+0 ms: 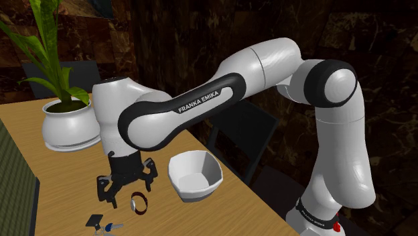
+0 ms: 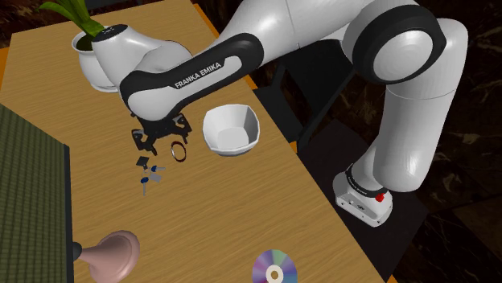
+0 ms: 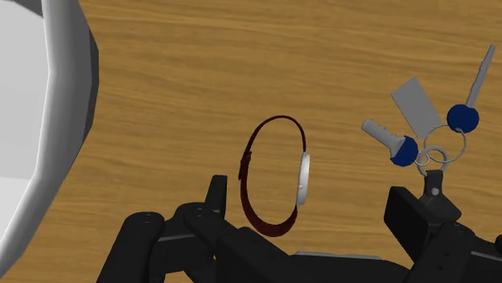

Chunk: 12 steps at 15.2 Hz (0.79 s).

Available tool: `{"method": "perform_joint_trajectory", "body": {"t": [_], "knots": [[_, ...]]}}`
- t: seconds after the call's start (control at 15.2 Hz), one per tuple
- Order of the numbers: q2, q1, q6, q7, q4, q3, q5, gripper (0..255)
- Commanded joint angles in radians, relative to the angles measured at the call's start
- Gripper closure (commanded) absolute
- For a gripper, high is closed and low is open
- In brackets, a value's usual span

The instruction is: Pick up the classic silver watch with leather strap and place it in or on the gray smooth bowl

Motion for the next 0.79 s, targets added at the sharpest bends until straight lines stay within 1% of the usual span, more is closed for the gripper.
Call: {"method": "perform_joint_trajectory", "body": {"t": [0.0, 0.33, 0.4, 0.73], "knots": [[0.002, 0.0, 0.006, 0.0, -0.004, -0.001, -0.001, 0], [0.002, 0.0, 0.006, 0.0, -0.004, -0.001, -0.001, 0], [0.002, 0.0, 0.006, 0.0, -0.004, -0.001, -0.001, 255], [0.002, 0.0, 0.006, 0.0, -0.004, -0.001, -0.001, 255]]}}
